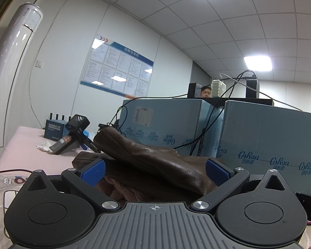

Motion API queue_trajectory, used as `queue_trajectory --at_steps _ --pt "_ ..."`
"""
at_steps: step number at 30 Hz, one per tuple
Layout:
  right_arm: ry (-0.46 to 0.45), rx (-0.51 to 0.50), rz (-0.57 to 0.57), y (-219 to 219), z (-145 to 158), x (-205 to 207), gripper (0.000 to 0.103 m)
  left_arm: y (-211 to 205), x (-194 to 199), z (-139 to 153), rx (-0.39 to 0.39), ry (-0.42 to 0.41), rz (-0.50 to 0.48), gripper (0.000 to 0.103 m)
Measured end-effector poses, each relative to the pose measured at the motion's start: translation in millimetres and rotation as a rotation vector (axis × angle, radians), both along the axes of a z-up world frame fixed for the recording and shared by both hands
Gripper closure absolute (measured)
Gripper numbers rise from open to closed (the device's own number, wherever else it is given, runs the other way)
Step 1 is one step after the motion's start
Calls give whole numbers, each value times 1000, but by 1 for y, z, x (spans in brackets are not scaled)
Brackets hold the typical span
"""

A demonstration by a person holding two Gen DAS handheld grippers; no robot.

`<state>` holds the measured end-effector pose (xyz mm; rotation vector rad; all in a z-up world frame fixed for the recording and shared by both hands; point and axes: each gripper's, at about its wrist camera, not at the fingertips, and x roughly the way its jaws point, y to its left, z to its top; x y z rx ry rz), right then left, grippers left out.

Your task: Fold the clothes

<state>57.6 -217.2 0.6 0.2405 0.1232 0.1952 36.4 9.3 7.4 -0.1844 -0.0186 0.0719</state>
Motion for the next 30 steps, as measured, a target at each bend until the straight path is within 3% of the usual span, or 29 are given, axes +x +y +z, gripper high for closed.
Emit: queue_trajectory --at_steps 30 --pt "7 13 4 -3 0 1 0 -1 5 -2 18 29 -5 0"
